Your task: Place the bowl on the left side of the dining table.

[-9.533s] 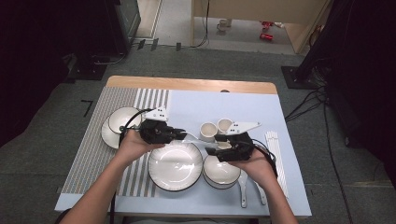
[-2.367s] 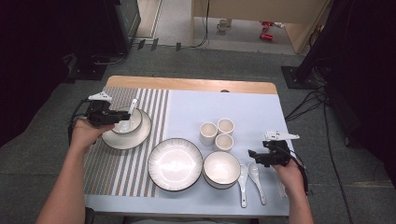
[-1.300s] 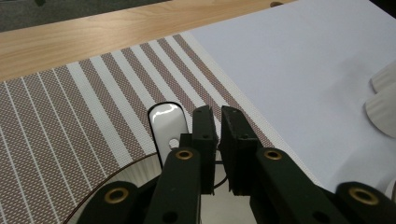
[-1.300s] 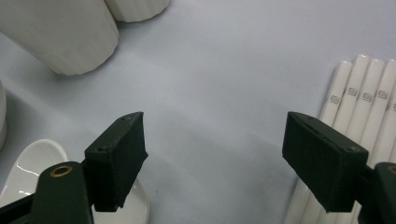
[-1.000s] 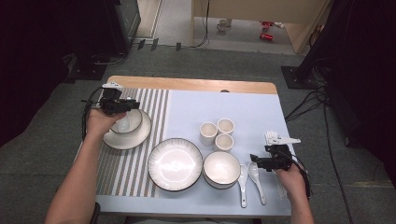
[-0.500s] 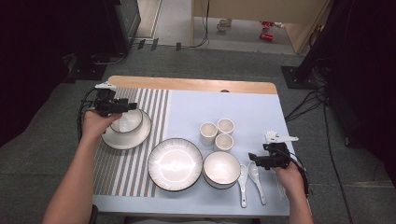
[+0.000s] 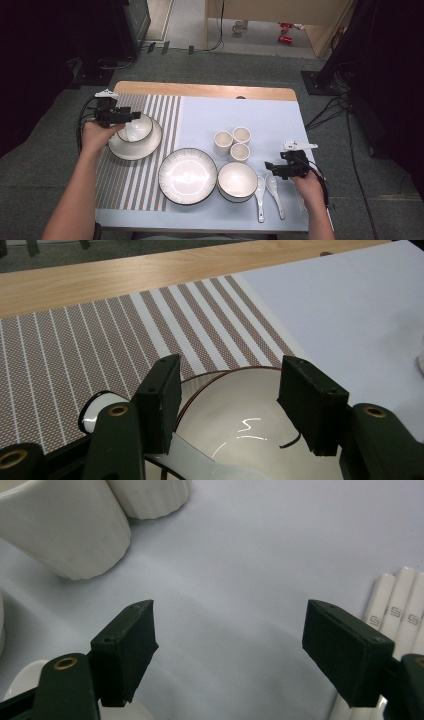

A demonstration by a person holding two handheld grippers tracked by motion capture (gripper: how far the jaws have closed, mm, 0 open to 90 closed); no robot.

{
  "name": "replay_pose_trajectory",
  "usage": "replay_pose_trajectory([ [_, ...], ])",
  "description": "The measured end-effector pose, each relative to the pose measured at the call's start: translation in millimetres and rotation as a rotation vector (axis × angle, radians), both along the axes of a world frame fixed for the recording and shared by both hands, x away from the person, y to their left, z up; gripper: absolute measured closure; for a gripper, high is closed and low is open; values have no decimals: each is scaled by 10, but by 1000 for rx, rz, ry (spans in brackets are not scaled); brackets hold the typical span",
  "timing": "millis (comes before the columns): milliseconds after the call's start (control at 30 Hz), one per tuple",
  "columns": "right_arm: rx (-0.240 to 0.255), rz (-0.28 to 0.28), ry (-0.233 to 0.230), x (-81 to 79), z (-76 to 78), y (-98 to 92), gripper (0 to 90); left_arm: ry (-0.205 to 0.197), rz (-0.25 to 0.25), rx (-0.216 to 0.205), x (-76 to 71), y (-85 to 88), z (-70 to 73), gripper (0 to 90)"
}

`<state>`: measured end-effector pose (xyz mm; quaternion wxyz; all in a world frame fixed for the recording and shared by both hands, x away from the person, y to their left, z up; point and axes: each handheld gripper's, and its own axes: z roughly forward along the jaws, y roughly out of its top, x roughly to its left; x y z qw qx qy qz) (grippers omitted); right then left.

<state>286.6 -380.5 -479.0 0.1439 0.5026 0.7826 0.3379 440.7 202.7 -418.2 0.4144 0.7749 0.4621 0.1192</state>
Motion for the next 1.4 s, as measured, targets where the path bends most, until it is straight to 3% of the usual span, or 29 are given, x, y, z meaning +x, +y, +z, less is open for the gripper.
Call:
replay_pose_trajectory([
  [500, 4, 10, 3, 62, 2, 42, 214, -27, 10, -7, -150, 96, 38, 404],
  [667, 4, 12, -2, 73, 9, 50, 214, -34, 4, 9, -185, 103, 53, 399],
  [867, 13, 5, -3, 81, 18, 40, 214, -63, -10, 26, -250, 106, 82, 424],
  [1067, 16, 1, -15, 75, 24, 33, 214, -59, -17, 18, -285, 108, 79, 454],
  [1400, 75, -10, -22, 57, 54, 56, 214, -63, -33, 41, -347, 104, 90, 448],
])
